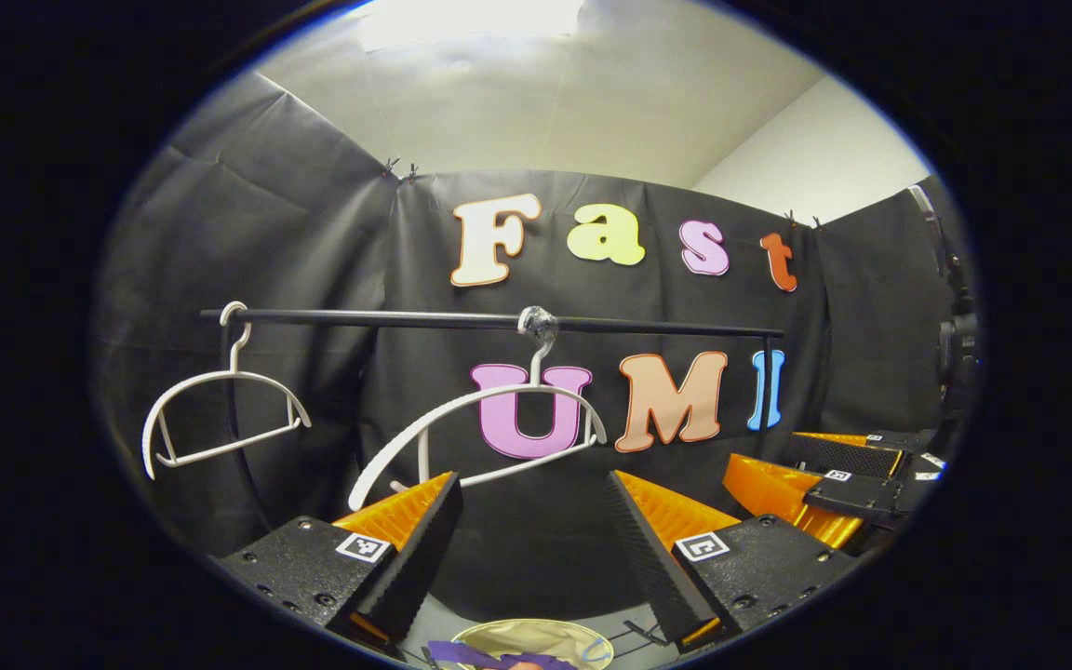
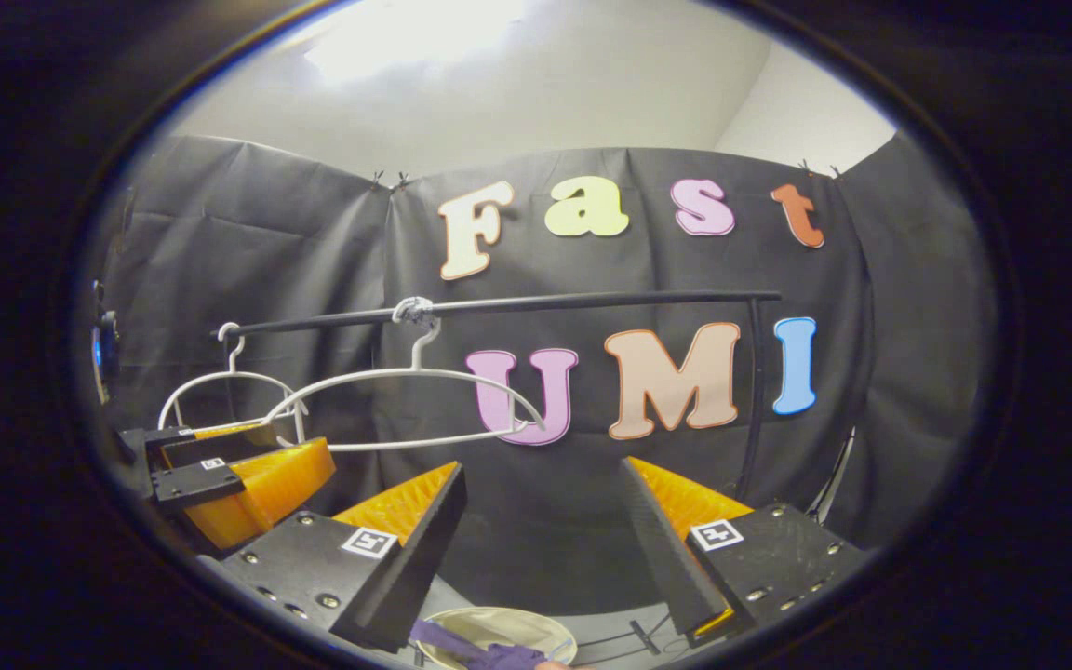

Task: Grasp the clothes on the hanger with both hands and then place them into the laundry hamper below.

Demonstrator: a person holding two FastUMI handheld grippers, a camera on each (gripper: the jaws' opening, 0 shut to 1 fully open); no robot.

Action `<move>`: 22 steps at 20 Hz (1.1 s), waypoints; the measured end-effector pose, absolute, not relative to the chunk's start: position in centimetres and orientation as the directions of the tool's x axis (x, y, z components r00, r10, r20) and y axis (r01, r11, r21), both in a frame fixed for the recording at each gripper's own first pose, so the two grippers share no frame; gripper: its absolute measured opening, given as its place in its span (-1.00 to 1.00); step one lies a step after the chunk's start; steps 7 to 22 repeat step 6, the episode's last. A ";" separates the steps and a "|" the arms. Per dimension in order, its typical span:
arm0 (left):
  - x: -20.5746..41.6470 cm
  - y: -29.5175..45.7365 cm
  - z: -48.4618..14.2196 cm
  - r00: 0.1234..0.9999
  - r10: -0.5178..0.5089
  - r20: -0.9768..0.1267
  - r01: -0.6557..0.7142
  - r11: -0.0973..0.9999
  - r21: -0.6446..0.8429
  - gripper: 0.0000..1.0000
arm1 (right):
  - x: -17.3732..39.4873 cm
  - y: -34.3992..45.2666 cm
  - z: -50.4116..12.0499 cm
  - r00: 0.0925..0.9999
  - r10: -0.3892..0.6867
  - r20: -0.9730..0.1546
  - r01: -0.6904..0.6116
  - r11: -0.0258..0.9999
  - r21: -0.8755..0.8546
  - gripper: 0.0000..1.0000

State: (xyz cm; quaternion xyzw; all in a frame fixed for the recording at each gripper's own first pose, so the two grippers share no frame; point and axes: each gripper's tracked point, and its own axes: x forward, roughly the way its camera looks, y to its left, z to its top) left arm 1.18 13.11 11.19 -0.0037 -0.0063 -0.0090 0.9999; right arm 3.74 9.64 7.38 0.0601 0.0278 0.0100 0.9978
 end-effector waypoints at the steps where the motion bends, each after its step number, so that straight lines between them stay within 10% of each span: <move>1: 1.1 13.0 11.2 1.000 -0.022 0.012 0.022 1.000 -0.008 0.84 | 3.3 9.5 7.4 0.998 0.017 -0.055 -0.010 0.993 0.119 0.87; 22: 0.2 12.4 11.7 0.999 -0.038 0.013 0.038 0.999 -0.002 0.84 | 1.5 8.8 7.7 0.998 -0.008 -0.062 0.015 0.993 0.121 0.87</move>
